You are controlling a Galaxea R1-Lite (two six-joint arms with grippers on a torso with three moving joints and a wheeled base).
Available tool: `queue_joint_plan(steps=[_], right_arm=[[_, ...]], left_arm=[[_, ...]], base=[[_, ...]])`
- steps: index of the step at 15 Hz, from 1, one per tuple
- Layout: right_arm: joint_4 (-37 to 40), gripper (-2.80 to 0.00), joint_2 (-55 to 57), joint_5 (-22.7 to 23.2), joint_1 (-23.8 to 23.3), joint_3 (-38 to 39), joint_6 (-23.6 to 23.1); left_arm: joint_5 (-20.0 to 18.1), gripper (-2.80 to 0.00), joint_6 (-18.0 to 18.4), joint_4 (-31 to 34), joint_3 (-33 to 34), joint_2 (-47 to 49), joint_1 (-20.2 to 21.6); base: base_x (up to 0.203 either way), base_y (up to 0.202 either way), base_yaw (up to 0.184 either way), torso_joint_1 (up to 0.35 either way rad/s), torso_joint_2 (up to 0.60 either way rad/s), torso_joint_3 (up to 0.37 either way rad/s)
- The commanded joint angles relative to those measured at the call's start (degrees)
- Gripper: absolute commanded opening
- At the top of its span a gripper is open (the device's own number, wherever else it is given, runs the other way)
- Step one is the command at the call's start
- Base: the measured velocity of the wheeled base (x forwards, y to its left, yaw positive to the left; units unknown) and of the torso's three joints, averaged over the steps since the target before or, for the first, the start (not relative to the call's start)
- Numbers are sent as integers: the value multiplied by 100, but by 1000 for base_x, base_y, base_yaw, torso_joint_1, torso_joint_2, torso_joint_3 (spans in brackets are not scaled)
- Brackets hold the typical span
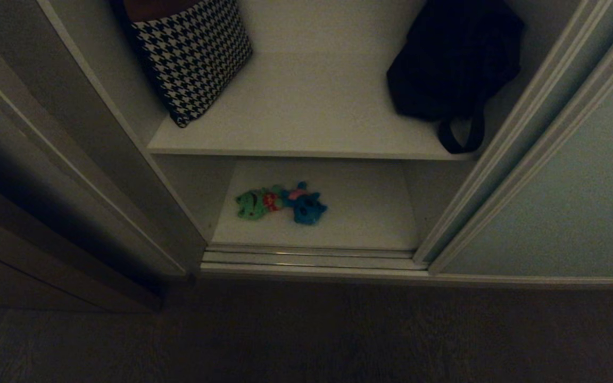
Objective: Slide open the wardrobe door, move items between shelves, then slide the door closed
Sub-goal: Close the door
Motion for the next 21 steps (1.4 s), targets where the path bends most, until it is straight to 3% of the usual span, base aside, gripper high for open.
queue_joint_plan(steps=[1,7,12,15,17,19,21], right_arm=[[486,-280,459,18,4,-1066,121],[2128,-280,2661,26,75,-4891,222],[2322,-280,4331,-305,35,-6525,167],[2313,-280,5142,-928,127,-7712,535],[2585,-280,5456,-941,152,-8263,672],[2866,-280,5638,-257,-201,-8515,706],[2922,-280,5769,1074,-965,-8563,720]], left_arm=[[4,-280,-3,-1,1,10,4],[4,-280,-3,-1,1,10,-5],[4,-280,-3,-1,1,10,-5],[4,-280,-3,-1,1,10,-5],[4,-280,-3,-1,1,10,-2],[4,-280,-3,-1,1,10,-5],[4,-280,-3,-1,1,10,3]], base=[[0,0,0,0,0,0],[0,0,0,0,0,0],[0,0,0,0,0,0],[0,0,0,0,0,0],[0,0,0,0,0,0],[0,0,0,0,0,0],[0,0,0,0,0,0]])
